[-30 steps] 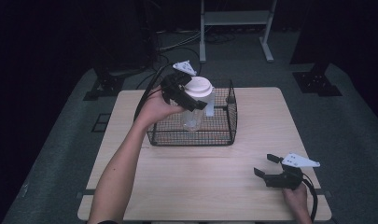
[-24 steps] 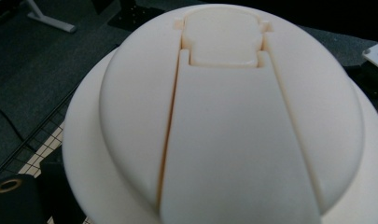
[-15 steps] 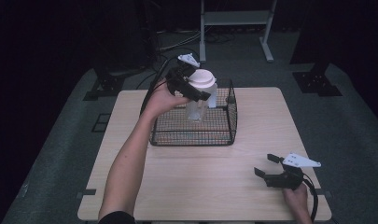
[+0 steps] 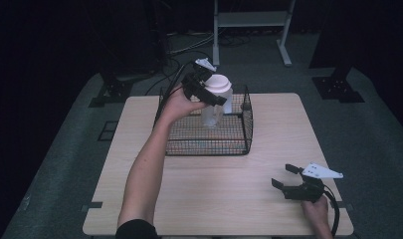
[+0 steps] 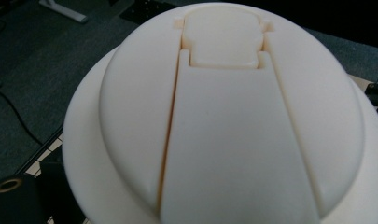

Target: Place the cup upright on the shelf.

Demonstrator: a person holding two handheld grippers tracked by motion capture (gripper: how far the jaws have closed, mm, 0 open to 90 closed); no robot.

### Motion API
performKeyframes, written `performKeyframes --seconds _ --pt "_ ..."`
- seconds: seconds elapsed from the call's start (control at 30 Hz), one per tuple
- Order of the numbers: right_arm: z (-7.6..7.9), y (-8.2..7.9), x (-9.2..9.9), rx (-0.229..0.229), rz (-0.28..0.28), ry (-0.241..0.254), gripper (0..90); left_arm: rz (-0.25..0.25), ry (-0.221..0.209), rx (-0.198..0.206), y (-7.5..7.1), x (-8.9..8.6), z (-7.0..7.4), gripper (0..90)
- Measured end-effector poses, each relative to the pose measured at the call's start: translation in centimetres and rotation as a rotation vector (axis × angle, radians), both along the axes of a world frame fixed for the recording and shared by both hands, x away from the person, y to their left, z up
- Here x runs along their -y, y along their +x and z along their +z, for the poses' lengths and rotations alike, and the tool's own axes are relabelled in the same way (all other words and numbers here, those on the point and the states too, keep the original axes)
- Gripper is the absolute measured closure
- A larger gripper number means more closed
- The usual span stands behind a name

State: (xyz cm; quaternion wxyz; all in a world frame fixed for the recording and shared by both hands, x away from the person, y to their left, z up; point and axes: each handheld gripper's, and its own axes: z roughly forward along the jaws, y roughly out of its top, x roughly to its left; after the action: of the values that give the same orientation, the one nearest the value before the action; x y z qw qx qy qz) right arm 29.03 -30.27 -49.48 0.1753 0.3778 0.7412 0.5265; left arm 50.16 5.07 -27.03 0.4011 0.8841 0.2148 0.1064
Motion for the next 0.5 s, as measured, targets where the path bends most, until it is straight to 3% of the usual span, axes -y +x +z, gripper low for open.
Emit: performKeyframes --seconds 0.5 --pt "0.0 0.0 0.1 -0.003 0.002 0.013 12.8 0.053 0.011 -0.046 1.7 -0.5 -3.3 5.9"
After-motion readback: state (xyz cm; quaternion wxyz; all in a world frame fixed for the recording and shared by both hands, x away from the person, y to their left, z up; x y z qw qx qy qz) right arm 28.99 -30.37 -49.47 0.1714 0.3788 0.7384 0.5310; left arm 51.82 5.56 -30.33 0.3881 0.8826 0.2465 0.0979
